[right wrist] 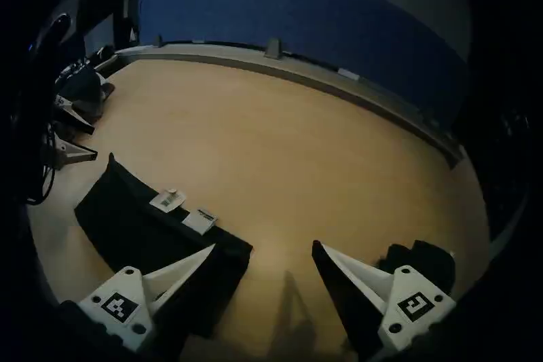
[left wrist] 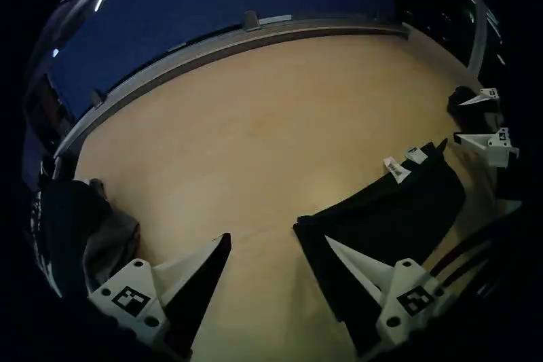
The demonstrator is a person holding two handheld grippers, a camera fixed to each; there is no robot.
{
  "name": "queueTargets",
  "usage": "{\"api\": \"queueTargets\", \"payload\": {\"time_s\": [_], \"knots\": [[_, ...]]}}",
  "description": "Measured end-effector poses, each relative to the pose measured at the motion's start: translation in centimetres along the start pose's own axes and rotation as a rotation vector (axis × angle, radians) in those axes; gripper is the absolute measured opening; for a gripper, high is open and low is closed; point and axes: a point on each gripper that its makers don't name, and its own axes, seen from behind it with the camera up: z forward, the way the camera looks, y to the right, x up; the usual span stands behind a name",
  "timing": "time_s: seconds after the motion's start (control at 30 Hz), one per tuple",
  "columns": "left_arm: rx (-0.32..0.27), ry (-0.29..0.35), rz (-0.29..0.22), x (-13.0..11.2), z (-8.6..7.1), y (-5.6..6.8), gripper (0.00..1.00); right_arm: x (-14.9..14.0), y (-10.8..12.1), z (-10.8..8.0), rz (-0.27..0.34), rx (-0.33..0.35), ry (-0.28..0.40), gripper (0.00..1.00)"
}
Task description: Fold towel
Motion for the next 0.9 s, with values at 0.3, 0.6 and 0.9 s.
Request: {"api": "queueTargets", "payload": {"time_s": [0.3,0.6,0.9], "knots": [[-0.031,0.012,-0.057,-1.6,-2.6,1.3,0.92,-2.9,-1.0,-2.0,-0.015,0.022,-0.019,1.0],[-0.071,-0.013,-0.112,-6.1,-5.5,3.6,0.92,-6.5,-3.6,-4.7,-0.012,0.071,-0.044,1.0],[-0.098,-0.022,-0.152,-8.8,-6.8,5.0,0.92,-8.7,-4.7,-5.7,-0.01,0.097,-0.068,1.0]]}}
